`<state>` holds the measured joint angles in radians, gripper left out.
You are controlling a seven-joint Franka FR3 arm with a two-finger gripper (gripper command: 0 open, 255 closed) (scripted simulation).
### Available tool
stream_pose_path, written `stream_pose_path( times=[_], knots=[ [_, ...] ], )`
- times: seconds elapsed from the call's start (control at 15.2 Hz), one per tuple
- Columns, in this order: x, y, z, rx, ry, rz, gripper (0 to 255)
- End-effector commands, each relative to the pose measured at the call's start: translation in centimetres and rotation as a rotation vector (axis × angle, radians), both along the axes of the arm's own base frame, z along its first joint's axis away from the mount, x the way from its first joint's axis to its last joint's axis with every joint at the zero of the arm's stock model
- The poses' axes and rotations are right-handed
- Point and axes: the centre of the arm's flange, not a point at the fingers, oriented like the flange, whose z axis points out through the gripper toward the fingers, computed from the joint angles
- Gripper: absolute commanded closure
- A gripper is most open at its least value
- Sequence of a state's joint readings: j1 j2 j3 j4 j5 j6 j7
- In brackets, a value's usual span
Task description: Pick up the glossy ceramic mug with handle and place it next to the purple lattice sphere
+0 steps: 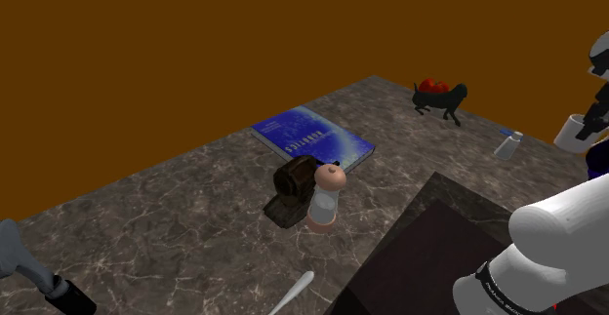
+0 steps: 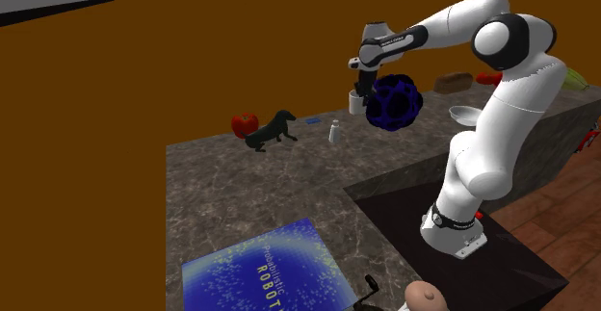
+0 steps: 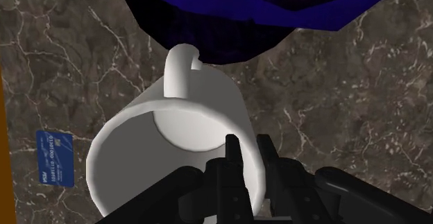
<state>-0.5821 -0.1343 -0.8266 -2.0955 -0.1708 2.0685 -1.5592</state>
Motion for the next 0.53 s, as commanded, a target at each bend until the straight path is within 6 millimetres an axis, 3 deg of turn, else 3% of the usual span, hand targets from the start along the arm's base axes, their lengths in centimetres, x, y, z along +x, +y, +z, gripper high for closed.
stream_pose_path(
  times=[0.0, 0.46],
  knots=[
    [-0.3, 0.0, -1.3, 0.003, 0.003, -0.005, 255],
    [-0.3, 0.0, -5.0, 0.003, 0.003, -0.005, 255]
  ],
)
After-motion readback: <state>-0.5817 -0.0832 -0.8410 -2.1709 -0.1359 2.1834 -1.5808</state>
